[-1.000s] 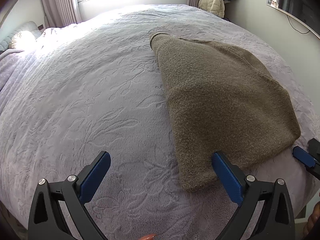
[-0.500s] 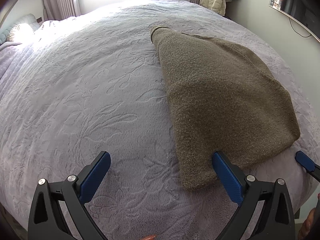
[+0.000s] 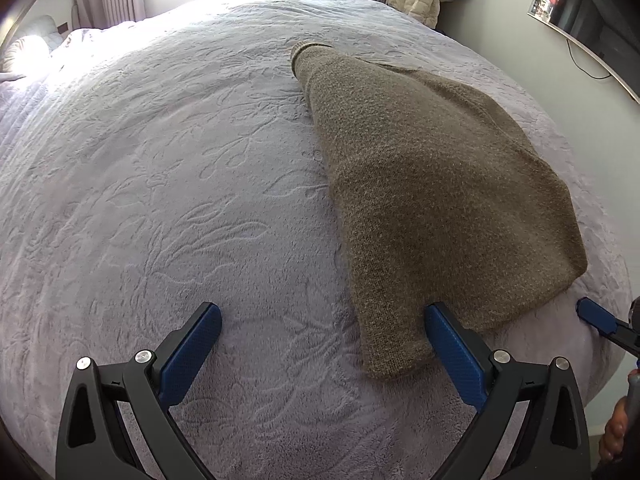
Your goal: Fold small clothes
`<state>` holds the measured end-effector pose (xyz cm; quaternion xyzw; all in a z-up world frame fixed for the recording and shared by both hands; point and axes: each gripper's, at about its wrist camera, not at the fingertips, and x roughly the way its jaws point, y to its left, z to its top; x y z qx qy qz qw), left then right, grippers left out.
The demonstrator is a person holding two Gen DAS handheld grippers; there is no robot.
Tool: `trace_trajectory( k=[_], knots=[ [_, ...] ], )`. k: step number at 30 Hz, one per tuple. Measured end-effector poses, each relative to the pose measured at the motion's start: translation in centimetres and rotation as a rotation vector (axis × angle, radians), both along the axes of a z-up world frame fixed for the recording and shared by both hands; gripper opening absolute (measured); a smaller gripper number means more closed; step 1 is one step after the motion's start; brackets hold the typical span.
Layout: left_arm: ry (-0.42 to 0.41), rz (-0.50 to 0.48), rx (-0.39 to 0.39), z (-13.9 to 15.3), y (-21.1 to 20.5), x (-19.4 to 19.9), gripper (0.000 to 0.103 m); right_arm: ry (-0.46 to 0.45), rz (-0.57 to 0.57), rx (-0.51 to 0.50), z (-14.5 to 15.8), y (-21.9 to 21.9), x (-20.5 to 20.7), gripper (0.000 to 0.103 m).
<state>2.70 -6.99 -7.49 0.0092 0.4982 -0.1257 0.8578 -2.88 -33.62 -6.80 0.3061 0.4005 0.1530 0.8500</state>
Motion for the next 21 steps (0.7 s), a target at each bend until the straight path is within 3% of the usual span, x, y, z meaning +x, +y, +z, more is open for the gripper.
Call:
trace_trajectory(
  k=[7,13,17,21],
  knots=[
    [0.034,-0.047,-0.060,0.8,1.0,1.1,0.102,-0.003,-0.021,-0.045,1.6,-2.1,0.9,0.103],
    [-0.003,-0.115,-0.125,2.4,1.0,2.9,0.102,-0.003,-0.003,-0.078,3.0,-4.0,3.8,0.103],
    [0.039,-0.200,-0.201,2.0,0.2,5.1,0.102,0.012,0.065,0.013,3.0,-5.3,7.6,0.101],
    [0.121,-0.254,-0.256,0.3,-0.6,6.9,0.102,0.084,0.095,0.095,1.0,-6.4,12.7,0.084]
  ],
)
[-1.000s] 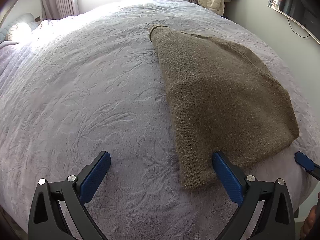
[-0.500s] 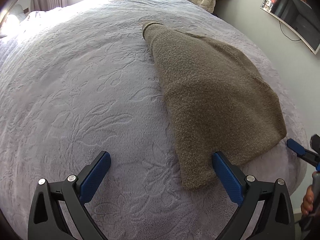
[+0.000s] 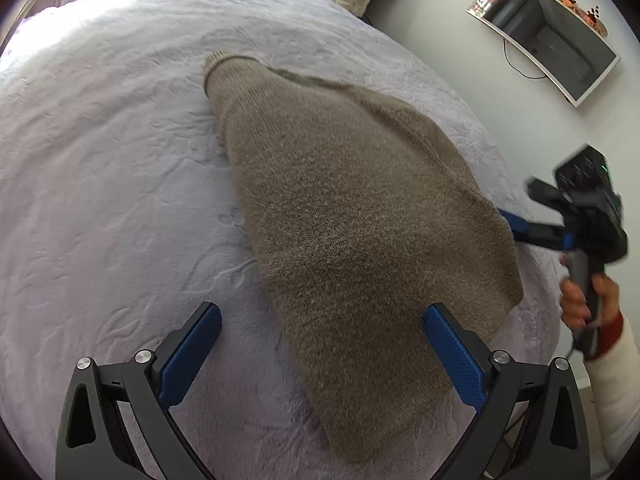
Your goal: Fold small clothes
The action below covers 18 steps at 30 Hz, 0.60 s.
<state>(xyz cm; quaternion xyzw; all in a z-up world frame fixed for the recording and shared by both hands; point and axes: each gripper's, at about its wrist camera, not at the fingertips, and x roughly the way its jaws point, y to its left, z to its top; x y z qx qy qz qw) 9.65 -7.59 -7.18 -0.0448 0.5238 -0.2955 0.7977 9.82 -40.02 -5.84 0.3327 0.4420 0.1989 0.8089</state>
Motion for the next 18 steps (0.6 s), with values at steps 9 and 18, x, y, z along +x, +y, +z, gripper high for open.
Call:
trace_trajectory(
  k=[9,18],
  knots=[
    [0.056,-0.091,-0.123,-0.6,-2.5,2.8,0.102,0.084,0.154,0.090,-2.9,1.3,9.2,0.082],
    [0.039,-0.083,-0.095,-0.6,-4.3,3.0,0.085,0.112,0.120,0.063,-4.1,3.6,10.1,0.043]
  ],
)
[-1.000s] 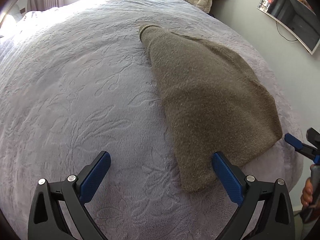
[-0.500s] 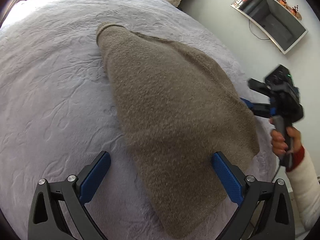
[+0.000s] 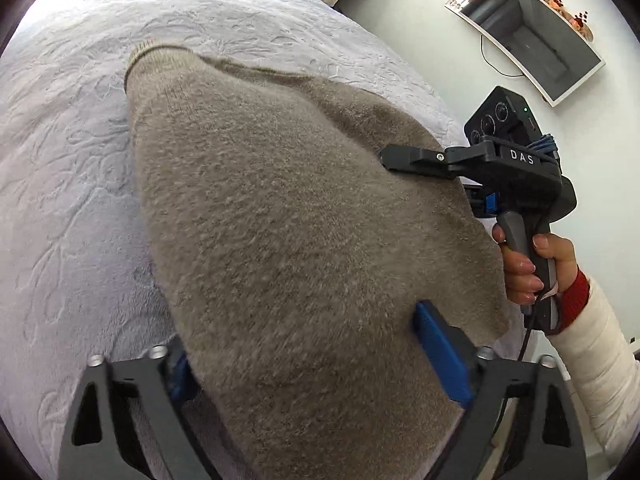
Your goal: Fold small clothes
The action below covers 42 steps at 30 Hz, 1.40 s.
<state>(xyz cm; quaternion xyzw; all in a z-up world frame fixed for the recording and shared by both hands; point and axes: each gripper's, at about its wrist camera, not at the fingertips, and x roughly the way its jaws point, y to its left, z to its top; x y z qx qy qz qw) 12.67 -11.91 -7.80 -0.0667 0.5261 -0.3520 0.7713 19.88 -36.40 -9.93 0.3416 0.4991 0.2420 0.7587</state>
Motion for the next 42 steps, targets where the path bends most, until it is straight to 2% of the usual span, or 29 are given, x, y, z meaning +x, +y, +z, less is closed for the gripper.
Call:
trace_trajectory(
  k=[1,4,7,14,19,23,29,34,36,39,41,42],
  knots=[
    [-0.008,0.000,-0.004,0.4,0.1,-0.1,0.077,-0.007,-0.013,0.020,0.2,-0.1,-0.3,0.041],
    [-0.017,0.007,-0.028,1.7,0.9,-0.6,0.061,-0.037,-0.043,0.054,1.5,0.3,-1.4,0.040],
    [-0.015,0.012,-0.063,3.3,1.8,-1.8,0.061,-0.061,-0.044,0.064,3.3,1.4,-2.4,0.040],
    [-0.074,0.012,-0.072,7.2,4.3,-5.6,0.061,-0.105,0.002,0.051,7.9,5.6,-5.6,0.040],
    [-0.118,0.021,-0.067,9.3,7.2,-8.5,0.061,-0.106,0.010,0.072,9.1,8.8,-8.0,0.040],
    [-0.121,0.030,-0.063,9.8,9.3,-10.2,0.061,-0.107,0.025,0.071,9.7,11.9,-9.6,0.040],
    [-0.121,0.052,-0.035,9.8,11.1,-10.7,0.061,-0.077,0.033,0.100,8.2,15.2,-10.9,0.040],
    [-0.082,0.071,-0.022,7.3,12.2,-10.2,0.061,-0.034,0.017,0.101,5.3,17.3,-11.4,0.040],
    [-0.058,0.078,-0.014,5.8,12.6,-9.7,0.061,-0.023,0.014,0.067,4.0,18.1,-11.4,0.040],
    [-0.022,0.130,0.051,2.5,11.7,-7.7,0.062,0.013,0.003,-0.009,1.8,18.9,-11.5,0.042],
    [-0.013,0.154,0.041,1.8,11.8,-7.5,0.071,0.015,-0.014,-0.077,0.4,18.9,-11.9,0.044],
    [-0.016,0.164,0.030,1.6,11.8,-7.5,0.074,0.009,-0.016,-0.090,0.0,18.7,-12.2,0.048]
  ],
)
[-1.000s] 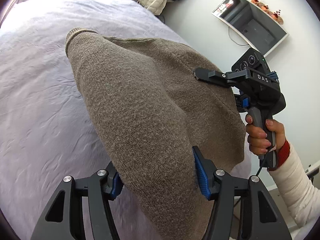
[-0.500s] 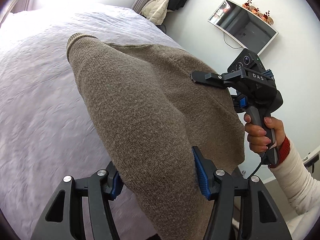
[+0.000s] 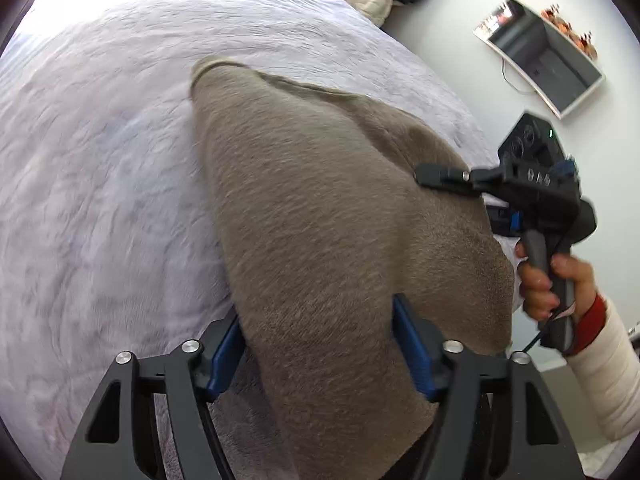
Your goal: Fold small clothes
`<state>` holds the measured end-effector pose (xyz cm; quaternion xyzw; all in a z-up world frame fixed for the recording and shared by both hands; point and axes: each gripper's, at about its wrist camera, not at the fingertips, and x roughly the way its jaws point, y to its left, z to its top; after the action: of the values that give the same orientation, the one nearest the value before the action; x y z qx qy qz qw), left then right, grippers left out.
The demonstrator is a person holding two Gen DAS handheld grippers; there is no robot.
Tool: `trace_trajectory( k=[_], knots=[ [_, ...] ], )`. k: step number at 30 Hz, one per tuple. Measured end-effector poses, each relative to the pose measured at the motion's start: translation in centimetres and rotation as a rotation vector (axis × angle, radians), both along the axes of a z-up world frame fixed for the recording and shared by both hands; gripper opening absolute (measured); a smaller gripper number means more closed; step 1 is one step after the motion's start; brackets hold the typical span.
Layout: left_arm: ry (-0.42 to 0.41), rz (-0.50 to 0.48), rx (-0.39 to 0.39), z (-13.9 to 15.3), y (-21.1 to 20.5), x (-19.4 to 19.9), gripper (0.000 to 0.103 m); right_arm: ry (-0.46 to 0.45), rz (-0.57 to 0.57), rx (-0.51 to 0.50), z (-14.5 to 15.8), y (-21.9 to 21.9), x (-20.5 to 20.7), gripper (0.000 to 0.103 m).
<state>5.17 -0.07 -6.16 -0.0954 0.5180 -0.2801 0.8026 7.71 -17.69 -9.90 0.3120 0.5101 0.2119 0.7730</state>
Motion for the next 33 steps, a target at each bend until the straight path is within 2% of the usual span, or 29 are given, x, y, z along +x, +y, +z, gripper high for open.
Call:
trace_trajectory(
  k=[1,2,5,9,10,13,18,22,27,28,29,30,31,33],
  knots=[
    [-0.004,0.013,-0.001,0.0,0.1,0.1,0.080,-0.009,-0.009,-0.013,-0.2,-0.3,-0.3,0.049],
    [-0.012,0.026,0.004,0.0,0.1,0.1,0.081,-0.015,-0.019,-0.014,-0.3,-0.5,-0.6,0.052],
    [-0.034,0.045,0.024,0.2,0.4,-1.0,0.081,-0.020,-0.033,-0.015,-0.2,-1.4,-1.4,0.056],
    [-0.077,0.084,0.085,0.2,-1.1,-1.7,0.084,-0.045,-0.050,-0.087,0.9,-2.3,-2.6,0.062],
    [-0.094,0.097,0.118,0.3,-1.6,-1.9,0.088,-0.049,-0.053,-0.097,1.0,-2.5,-3.0,0.063],
    [-0.140,0.118,0.183,0.9,-2.3,-2.5,0.088,-0.053,-0.073,-0.102,1.3,-3.4,-4.3,0.064],
    [-0.168,0.174,0.231,0.9,-1.0,-4.6,0.088,-0.109,-0.122,-0.149,3.0,-3.6,-6.9,0.064],
    [-0.166,0.194,0.235,0.0,1.5,-5.8,0.088,-0.178,-0.034,-0.142,4.6,-2.1,-9.7,0.064],
    [-0.177,0.228,0.253,0.3,2.4,-7.5,0.088,-0.144,0.109,-0.138,2.4,1.1,-12.1,0.064],
    [-0.183,0.234,0.262,0.5,2.5,-8.5,0.088,-0.141,0.117,-0.160,1.8,1.6,-12.2,0.063],
    [-0.188,0.241,0.276,0.5,2.4,-8.7,0.088,-0.144,0.116,-0.188,1.5,1.9,-12.5,0.052],
    [-0.191,0.248,0.293,0.6,2.5,-9.2,0.088,-0.145,0.105,-0.227,1.4,2.1,-12.4,0.030],
    [-0.191,0.251,0.301,0.6,2.3,-9.4,0.088,-0.146,0.093,-0.254,1.5,2.1,-12.5,0.019],
    [-0.195,0.263,0.312,0.8,2.2,-9.8,0.088,-0.174,0.083,-0.242,2.4,1.8,-12.7,0.013]
  ],
)
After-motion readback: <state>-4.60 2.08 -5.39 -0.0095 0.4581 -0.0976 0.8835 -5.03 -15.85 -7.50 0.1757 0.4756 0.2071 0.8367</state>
